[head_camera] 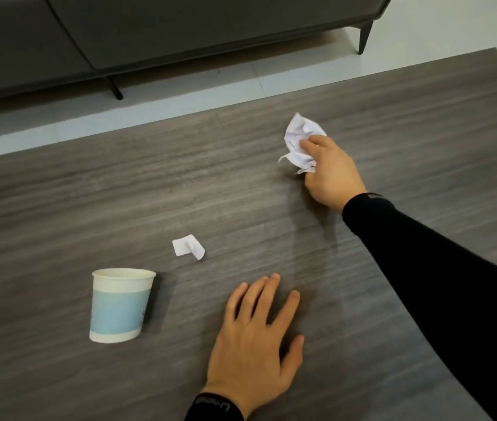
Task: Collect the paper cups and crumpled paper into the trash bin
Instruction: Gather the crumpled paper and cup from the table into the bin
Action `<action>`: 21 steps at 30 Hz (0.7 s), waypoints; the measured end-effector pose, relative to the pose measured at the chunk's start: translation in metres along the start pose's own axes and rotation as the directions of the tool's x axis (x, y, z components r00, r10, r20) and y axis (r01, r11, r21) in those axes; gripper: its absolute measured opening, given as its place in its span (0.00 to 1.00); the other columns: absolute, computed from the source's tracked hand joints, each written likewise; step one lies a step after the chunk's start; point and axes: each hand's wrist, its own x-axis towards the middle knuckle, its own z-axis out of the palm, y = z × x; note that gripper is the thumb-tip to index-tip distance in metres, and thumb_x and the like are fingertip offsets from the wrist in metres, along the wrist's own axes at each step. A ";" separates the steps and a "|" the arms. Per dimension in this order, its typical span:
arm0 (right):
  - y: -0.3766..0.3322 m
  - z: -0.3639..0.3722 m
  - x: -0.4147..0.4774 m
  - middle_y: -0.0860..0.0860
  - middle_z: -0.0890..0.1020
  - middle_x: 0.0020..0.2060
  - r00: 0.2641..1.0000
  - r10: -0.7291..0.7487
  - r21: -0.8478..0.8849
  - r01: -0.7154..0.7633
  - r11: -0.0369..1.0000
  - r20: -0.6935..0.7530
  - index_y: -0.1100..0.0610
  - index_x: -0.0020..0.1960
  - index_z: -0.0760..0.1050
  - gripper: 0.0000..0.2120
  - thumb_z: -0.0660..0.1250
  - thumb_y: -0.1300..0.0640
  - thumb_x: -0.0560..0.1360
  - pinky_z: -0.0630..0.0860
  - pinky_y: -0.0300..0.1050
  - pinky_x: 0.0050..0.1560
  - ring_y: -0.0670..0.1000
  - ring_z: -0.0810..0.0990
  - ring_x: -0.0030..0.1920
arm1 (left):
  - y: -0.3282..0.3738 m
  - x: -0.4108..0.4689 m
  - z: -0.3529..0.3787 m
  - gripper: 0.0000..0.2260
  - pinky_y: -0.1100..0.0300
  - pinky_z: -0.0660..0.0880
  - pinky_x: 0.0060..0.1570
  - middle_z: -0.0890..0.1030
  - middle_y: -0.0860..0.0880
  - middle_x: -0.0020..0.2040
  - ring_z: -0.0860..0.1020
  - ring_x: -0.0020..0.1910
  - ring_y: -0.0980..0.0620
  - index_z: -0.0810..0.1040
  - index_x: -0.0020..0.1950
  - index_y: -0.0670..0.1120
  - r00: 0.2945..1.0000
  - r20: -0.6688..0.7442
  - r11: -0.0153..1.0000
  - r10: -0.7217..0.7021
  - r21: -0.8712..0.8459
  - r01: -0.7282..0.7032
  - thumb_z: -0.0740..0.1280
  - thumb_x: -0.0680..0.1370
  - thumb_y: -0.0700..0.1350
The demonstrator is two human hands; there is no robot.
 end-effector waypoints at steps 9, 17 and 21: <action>-0.047 0.014 -0.078 0.41 0.74 0.28 0.971 0.162 0.446 -0.067 0.893 -0.178 0.46 0.34 0.68 0.13 0.71 0.58 0.69 0.67 0.35 0.33 0.41 0.75 0.30 | 0.002 0.001 -0.008 0.23 0.47 0.58 0.70 0.73 0.42 0.68 0.70 0.67 0.43 0.74 0.65 0.50 0.999 0.041 1.000 -0.009 0.021 0.009 0.61 0.73 0.58; -0.131 0.024 -0.129 0.56 0.80 0.57 0.971 -0.192 0.267 0.150 0.952 0.139 0.59 0.65 0.68 0.23 0.66 0.60 0.72 0.71 0.42 0.51 0.57 0.78 0.56 | 0.003 -0.004 -0.012 0.23 0.46 0.65 0.66 0.84 0.42 0.50 0.79 0.56 0.41 0.82 0.52 0.46 1.000 0.010 0.999 0.001 -0.043 -0.001 0.54 0.70 0.54; -0.152 0.053 -0.145 0.57 0.61 0.72 0.963 -0.213 0.078 0.202 0.976 0.166 0.59 0.54 0.72 0.11 0.64 0.64 0.72 0.71 0.51 0.45 0.59 0.75 0.56 | -0.002 -0.016 -0.016 0.28 0.52 0.51 0.73 0.59 0.43 0.76 0.57 0.75 0.46 0.57 0.76 0.48 0.974 0.219 0.994 0.058 -0.106 -0.035 0.47 0.77 0.55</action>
